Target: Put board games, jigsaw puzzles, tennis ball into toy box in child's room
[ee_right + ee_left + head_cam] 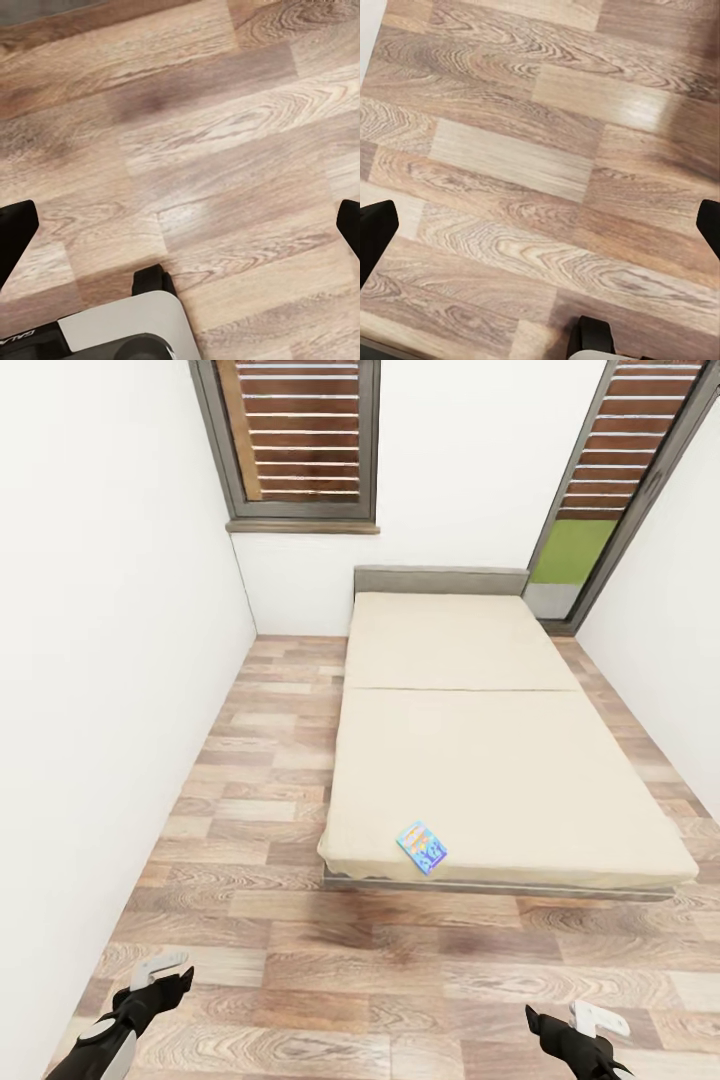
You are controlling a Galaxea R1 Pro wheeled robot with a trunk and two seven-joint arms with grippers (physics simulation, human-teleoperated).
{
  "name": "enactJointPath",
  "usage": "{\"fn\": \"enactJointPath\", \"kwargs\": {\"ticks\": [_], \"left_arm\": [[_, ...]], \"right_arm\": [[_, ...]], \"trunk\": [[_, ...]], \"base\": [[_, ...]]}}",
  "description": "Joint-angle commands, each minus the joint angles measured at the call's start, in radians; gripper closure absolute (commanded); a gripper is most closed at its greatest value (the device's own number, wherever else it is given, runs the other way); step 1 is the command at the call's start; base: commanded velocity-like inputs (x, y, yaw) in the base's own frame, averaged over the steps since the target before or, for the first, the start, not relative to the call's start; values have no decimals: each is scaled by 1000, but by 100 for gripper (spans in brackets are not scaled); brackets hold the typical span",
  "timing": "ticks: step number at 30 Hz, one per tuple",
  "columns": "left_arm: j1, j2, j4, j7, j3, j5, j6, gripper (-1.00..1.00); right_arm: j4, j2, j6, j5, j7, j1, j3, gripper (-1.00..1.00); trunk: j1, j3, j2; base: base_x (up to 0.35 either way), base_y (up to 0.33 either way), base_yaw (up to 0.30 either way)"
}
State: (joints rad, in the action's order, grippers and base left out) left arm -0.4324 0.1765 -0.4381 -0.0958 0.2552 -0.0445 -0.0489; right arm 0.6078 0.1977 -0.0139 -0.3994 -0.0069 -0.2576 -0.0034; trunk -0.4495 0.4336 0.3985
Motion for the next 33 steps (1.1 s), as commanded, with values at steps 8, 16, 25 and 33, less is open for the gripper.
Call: {"fn": "enactJointPath", "kwargs": {"ticks": [8, 16, 25, 33], "left_arm": [[-1, -2, 1, -9, 6, -5, -1, -100], [-1, -1, 1, -9, 6, -5, -2, -100], [-1, -2, 1, -9, 6, -5, -2, -100], [-1, -2, 1, -9, 6, -5, -2, -100]], "right_arm": [[1, 0, -1, -9, -1, 0, 0, -100], [1, 0, -1, -9, -1, 0, 0, -100], [1, -1, -1, -9, -1, 0, 0, -100], [1, -2, -1, -9, -2, 0, 0, -100]], "trunk": [[-1, -12, 1], [-1, -25, 1], [-1, -40, 1], [-1, -53, 1]], "base": [[0, 0, 0], [0, 0, 0], [0, 0, 0], [0, 0, 0]]}}
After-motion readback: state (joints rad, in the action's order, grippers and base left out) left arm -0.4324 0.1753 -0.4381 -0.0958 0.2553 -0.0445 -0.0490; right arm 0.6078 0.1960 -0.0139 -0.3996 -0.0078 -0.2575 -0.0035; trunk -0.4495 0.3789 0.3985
